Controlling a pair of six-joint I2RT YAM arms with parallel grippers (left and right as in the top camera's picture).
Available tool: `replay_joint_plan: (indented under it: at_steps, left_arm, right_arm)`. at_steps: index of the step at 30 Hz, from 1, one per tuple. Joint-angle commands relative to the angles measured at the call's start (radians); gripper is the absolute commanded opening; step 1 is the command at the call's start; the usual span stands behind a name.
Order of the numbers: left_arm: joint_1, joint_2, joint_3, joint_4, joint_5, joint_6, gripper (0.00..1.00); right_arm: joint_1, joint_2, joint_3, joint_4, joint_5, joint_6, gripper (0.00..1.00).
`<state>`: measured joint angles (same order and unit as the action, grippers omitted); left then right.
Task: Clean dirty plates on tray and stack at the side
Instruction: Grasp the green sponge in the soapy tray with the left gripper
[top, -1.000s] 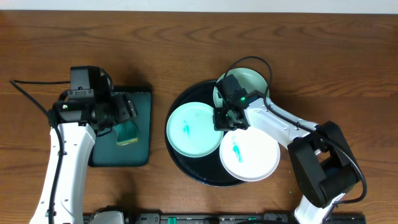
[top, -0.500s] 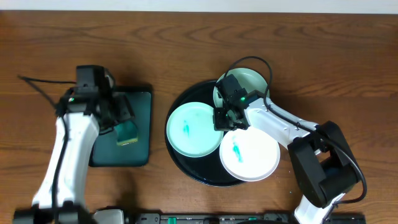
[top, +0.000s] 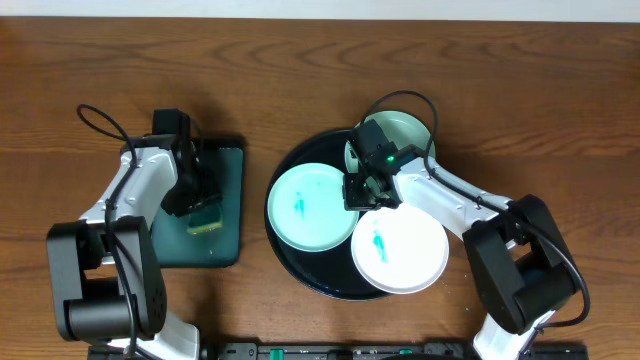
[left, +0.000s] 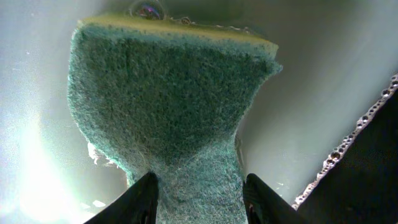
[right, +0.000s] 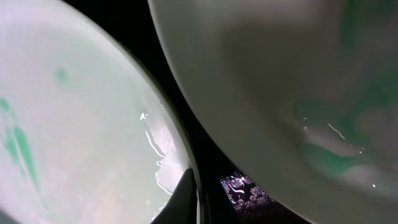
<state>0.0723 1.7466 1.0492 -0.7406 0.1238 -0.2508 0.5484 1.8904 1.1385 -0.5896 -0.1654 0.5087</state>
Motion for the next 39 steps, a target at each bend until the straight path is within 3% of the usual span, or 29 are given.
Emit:
replay_joint_plan:
  at_steps: [1,13,20,30,37,39]
  left_arm:
    - [0.006,0.003,-0.012,0.025,-0.011,0.001,0.45]
    - [0.006,-0.035,-0.011,0.043,-0.017,0.002,0.45]
    - [0.006,-0.054,-0.011,-0.010,-0.160,-0.039,0.45]
    - [0.006,-0.029,-0.012,0.018,-0.155,-0.040,0.45]
    - [0.006,0.039,-0.012,0.066,-0.064,-0.039,0.45]
    - [0.006,0.055,-0.012,0.070,-0.048,-0.039,0.39]
  right_arm:
    - [0.002,0.013,-0.008,-0.008,0.007,0.018,0.01]
    - [0.002,0.013,-0.008,-0.005,0.007,0.018,0.01]
    - [0.002,0.013,-0.008,-0.005,0.007,0.018,0.01]
    - [0.001,0.013,-0.008,-0.005,0.008,0.018,0.01]
    - [0.000,0.013,-0.008,-0.009,0.007,0.018,0.01]
    - [0.000,0.013,-0.008,-0.012,0.007,0.018,0.01]
